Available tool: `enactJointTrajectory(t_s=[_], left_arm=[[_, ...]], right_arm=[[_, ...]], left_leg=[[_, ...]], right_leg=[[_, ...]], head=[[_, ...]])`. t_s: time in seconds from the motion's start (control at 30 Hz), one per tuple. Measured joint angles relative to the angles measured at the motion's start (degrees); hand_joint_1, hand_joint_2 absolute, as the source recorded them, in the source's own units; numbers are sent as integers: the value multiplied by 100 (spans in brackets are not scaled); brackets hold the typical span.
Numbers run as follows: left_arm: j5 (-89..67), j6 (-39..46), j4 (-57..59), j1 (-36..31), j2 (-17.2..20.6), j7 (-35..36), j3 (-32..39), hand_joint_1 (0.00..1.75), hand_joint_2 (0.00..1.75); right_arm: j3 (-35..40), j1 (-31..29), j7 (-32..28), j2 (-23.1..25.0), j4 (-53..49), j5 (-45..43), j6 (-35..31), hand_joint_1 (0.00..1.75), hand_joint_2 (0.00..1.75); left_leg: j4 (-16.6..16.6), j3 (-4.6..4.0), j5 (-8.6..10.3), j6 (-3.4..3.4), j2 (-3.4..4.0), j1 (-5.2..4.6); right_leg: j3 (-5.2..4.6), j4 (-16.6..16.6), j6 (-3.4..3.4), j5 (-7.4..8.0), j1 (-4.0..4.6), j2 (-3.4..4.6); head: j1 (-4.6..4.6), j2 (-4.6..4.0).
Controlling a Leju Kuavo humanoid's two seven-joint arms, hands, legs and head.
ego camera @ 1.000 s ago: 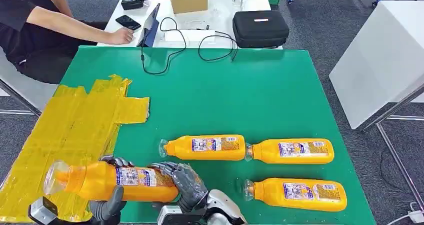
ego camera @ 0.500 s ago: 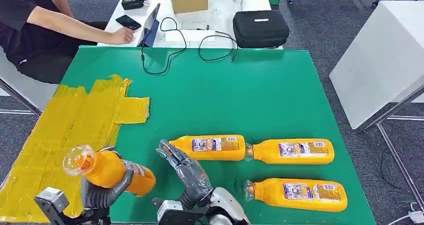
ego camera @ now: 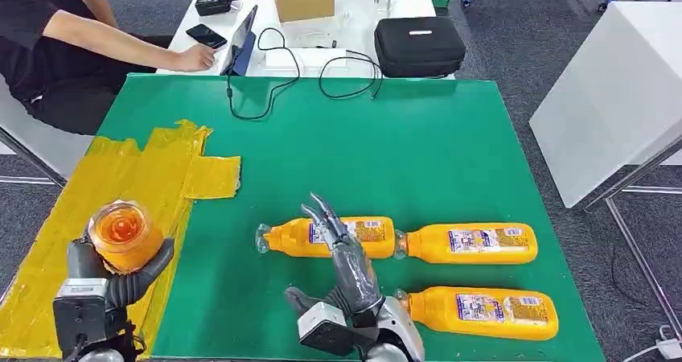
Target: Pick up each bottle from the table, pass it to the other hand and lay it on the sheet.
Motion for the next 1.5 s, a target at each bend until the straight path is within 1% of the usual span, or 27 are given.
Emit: enactJointTrajectory(t_s=[0.1,0.2,0.3,0.37,0.4,0.53,0.67,0.77,1.0,1.03,1.07,1.13,1.2,1.3,1.43,1.5], left_arm=[[-703,456,-6,-36,20,145,-92,175,175],[-2457,1291,226,-218,94,764,-234,175,175],[-4424,2154,1331,-660,331,1686,-308,175,175],[-5116,2542,2347,-949,530,1989,-302,175,175],[-5330,2617,2759,-1039,617,2026,-273,175,175],[-5812,2700,3948,-1325,853,2160,-122,175,175],[-5685,2805,4742,-1588,1003,1982,-26,175,175],[-5591,2813,5096,-1772,1062,1902,33,175,175],[-5554,2815,5438,-1952,1124,1875,77,173,175],[-5550,2815,5458,-1963,1128,1875,77,0,175],[-5498,2815,5492,-1983,1130,1843,79,0,0],[-5301,2815,5610,-2042,1139,1693,96,0,0],[-5051,2815,5701,-2073,1161,1523,109,0,0],[-4787,2809,5746,-2069,1174,1392,120,0,0],[-4518,2719,5705,-1992,1180,1206,122,0,0],[-4474,2651,5622,-1923,1180,1113,94,0,0]], right_arm=[[-33,20,26,-7,-35,42,-46,0,0],[-59,-9,79,-15,-33,24,-48,0,0],[-81,-214,76,-26,41,-131,81,0,0],[-79,-349,42,-26,159,-199,131,0,0],[-70,-398,15,-31,208,-227,153,0,0],[-22,-517,-70,-72,369,-376,155,0,0],[22,-573,-105,-136,457,-448,162,0,0],[43,-609,-105,-160,511,-457,162,0,0],[65,-616,-105,-190,596,-461,164,0,0],[65,-616,-105,-192,603,-461,164,0,0],[68,-617,-105,-197,610,-463,164,0,175],[70,-630,-94,-199,629,-463,164,0,175],[83,-662,-24,-205,658,-433,166,0,175],[118,-776,405,-238,811,-89,135,0,175],[166,-1185,1078,-291,1432,623,33,0,175],[175,-1415,1194,-291,1830,754,33,0,175]], left_leg=[[0,1,0,0,-1,1],[0,1,1,-1,-4,1],[-1,5,4,-3,-1,2],[-1,7,7,-6,1,5],[-1,7,7,-6,5,9],[0,3,8,-6,3,9],[-1,5,6,-7,-20,1],[-3,24,-1,-11,-30,0],[-17,87,-3,-15,-30,2],[-18,95,-3,-15,-30,1],[-19,101,-3,-15,-30,1],[-24,112,-3,-16,-33,1],[-28,118,2,-21,-32,1],[-28,117,8,-25,-28,2],[-28,112,11,-23,-29,1],[-27,110,11,-22,-30,0]], right_leg=[[0,0,0,0,0,0],[1,0,0,0,0,-1],[6,1,-1,3,0,0],[8,2,-3,5,2,1],[6,2,-3,6,3,3],[6,4,-2,4,3,2],[18,4,-4,-4,1,-11],[39,2,10,-17,0,-15],[70,3,-8,-26,1,-15],[73,3,-10,-27,1,-15],[73,3,-11,-28,1,-15],[74,3,-12,-29,1,-18],[114,4,-12,-24,1,-17],[115,6,-22,-13,1,-16],[109,7,-23,-14,1,-17],[107,7,-23,-14,1,-17]], head=[[0,0],[0,0],[0,0],[2,0],[0,0],[2,0],[2,0],[0,0],[0,0],[-2,0],[-2,0],[-2,0],[-4,0],[-2,0],[0,0],[0,0]])
